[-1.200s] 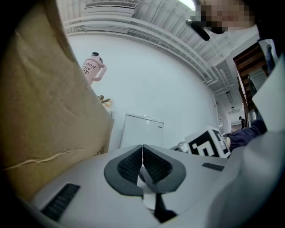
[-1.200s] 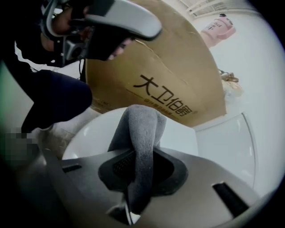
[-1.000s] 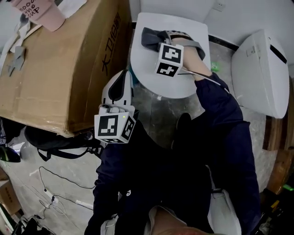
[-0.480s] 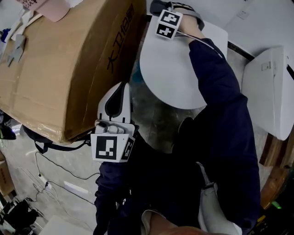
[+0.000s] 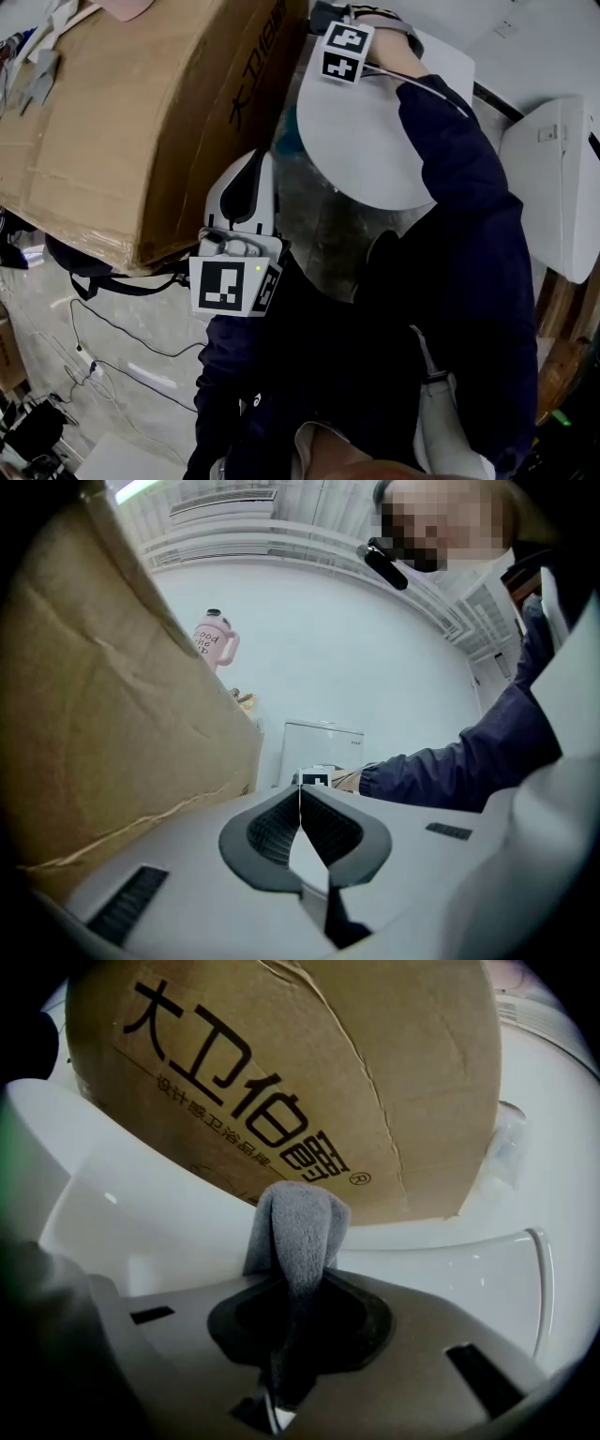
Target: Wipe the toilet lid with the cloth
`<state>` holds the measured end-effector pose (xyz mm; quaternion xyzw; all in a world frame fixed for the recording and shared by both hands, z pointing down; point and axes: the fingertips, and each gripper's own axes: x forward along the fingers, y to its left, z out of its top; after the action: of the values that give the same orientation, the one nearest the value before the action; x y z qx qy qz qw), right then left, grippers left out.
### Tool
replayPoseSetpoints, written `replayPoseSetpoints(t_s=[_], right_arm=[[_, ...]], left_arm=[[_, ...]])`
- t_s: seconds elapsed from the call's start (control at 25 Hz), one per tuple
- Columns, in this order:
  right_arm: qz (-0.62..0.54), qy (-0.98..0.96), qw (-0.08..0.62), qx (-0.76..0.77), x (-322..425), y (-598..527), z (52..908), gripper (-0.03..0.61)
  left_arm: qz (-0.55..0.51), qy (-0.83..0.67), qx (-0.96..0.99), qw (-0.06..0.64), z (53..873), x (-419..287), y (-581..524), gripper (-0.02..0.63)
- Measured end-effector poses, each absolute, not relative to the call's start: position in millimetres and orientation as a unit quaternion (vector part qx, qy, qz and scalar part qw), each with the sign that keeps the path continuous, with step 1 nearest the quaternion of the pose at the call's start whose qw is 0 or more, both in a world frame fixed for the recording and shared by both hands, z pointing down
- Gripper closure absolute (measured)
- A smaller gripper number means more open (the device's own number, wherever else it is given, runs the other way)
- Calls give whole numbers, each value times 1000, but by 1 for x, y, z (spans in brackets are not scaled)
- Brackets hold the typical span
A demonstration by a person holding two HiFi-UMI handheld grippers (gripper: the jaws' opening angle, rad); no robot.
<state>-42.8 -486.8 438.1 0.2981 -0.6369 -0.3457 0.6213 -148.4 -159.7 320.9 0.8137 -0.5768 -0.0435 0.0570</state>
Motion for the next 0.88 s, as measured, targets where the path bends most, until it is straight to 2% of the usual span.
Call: replayPoseSetpoints(t_s=[0.88], right_arm=[[-358,-655,629,217,-81,-319,458,515]], left_arm=[[-54,-559,827,34,300,-155,-133,597]])
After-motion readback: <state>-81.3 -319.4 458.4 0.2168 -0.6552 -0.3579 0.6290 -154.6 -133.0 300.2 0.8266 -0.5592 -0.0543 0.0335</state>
